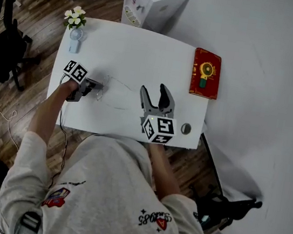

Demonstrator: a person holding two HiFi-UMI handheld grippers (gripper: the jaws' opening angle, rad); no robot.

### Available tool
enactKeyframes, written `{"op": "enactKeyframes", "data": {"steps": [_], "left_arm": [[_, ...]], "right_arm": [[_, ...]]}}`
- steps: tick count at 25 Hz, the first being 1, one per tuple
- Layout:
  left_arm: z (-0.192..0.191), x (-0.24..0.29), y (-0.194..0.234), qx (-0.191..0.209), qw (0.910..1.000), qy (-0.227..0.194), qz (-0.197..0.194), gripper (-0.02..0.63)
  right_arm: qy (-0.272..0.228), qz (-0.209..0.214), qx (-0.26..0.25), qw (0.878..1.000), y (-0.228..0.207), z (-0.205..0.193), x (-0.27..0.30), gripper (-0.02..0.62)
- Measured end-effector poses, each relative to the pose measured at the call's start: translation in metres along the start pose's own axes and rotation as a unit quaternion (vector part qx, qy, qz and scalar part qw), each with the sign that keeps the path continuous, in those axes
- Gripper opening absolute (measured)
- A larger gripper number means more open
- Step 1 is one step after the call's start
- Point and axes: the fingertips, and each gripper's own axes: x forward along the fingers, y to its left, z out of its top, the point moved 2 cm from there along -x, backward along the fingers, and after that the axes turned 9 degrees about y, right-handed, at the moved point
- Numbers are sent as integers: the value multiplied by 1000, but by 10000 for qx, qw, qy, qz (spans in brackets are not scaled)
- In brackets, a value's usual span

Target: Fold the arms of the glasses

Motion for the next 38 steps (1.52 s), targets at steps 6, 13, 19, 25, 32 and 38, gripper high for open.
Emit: {"op": "enactKeyframes", "data": {"steps": [6,13,19,25,32,38], "left_arm": [[1,-8,-12,325,9986,-332,269,15],[-5,-25,-21,231,9949,-556,805,15],[-18,-46,-42,366,9923,-668,976,15],[-32,-67,-70,751,9901,-596,1030,15],[-47,-77,-100,1139,9888,-220,944,15],[-57,-71,-120,1488,9839,127,978,15]], "right_arm": [[-42,78,-5,10000,10,-2,-2,281],[-112,224,-45,9997,26,0,-3,281],[-127,748,-64,9971,38,8,-5,253],[290,1912,-140,9810,62,7,-3,229],[1766,3963,259,9006,103,-26,0,176],[2200,4468,817,8633,105,-38,-1,114]]}}
